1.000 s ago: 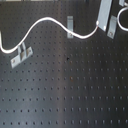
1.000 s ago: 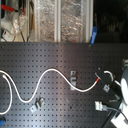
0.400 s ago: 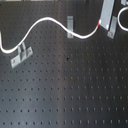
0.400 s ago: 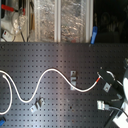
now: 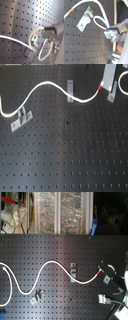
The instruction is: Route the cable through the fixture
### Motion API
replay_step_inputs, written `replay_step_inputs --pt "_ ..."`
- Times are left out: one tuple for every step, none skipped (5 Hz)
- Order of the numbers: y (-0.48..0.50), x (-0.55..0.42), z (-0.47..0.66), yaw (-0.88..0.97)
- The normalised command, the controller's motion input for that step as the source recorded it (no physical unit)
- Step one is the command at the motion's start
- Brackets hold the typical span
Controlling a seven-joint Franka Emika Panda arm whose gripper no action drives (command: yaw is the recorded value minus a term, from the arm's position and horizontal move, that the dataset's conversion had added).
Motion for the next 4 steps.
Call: replay_step_inputs --pt "0.093 0.353 0.05 0.0" --pt "0.144 0.328 0.04 0.0" --pt "0.317 0.258 0.09 -0.01" --pt "0.428 0.249 0.11 0.0"
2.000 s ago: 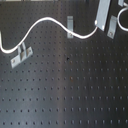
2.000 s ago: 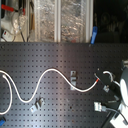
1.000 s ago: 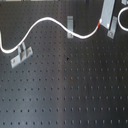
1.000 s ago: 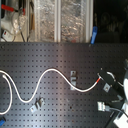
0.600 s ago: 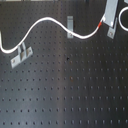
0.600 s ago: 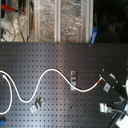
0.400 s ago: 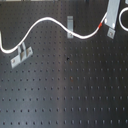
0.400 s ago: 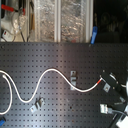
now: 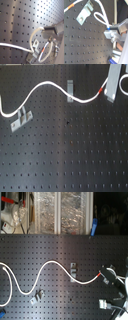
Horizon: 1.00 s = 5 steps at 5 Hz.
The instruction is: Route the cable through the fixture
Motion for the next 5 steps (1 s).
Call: replay_step_inputs --pt "0.295 0.136 0.01 0.0" --pt "-0.042 -0.035 0.0 0.0" --pt "-0.35 -0.258 -0.03 0.0" --pt "-0.396 -0.328 0.01 0.0" --pt "-0.013 -0.011 0.0 0.0"
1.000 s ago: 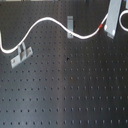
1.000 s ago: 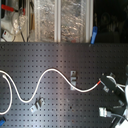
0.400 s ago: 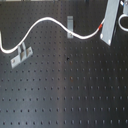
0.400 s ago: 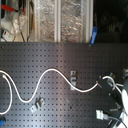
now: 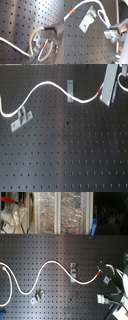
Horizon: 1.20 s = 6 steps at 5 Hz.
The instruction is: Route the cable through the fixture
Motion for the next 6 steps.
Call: replay_step_inputs --pt "-0.044 -0.036 0.0 0.0" --pt "-0.055 -0.045 0.06 0.0" --pt "0.0 0.0 0.03 0.0" --pt "0.039 0.111 0.04 0.0" --pt "0.017 0.096 0.07 0.0" --pt "0.275 0.228 0.08 0.0"
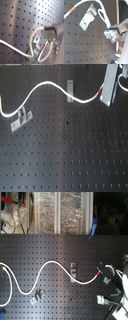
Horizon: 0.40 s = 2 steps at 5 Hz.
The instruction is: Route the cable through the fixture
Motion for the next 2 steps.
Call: replay_step_inputs --pt "0.355 -0.002 0.0 0.0" --pt "0.189 -0.225 -0.05 0.0"
